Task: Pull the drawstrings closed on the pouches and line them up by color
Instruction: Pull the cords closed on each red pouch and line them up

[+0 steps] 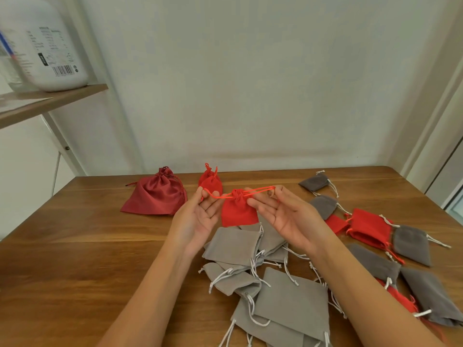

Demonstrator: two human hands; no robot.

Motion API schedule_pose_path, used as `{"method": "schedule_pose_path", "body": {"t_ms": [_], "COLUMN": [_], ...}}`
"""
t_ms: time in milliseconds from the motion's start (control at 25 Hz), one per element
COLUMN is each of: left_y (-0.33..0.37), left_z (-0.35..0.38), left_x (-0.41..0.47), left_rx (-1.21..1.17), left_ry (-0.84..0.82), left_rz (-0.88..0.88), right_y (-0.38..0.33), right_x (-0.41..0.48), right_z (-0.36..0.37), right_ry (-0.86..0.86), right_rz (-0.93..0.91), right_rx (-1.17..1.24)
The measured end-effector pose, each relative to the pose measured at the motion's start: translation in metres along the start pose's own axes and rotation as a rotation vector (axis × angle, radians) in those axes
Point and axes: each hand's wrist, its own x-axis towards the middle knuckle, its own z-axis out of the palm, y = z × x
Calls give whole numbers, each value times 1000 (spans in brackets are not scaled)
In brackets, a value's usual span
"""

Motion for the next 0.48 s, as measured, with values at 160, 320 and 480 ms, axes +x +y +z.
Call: {"method": "schedule_pose_path", "body": {"t_ms": [160,320,480], "left_y": [-4,-6,-11], "left_z": [2,-1,-2], "left_x": [0,-1,-4], "left_rx": [10,190,487], "left_ry": [-42,-34,-43], "left_rz": [-14,-15,-25], "right_y": [8,18,20], "right_x": [1,2,-1], "right_z": [6,-1,-3], "right_ry": [5,-49,-126], "right_rz": [3,-42,-50], "right_rx": [-55,-630,-971]}}
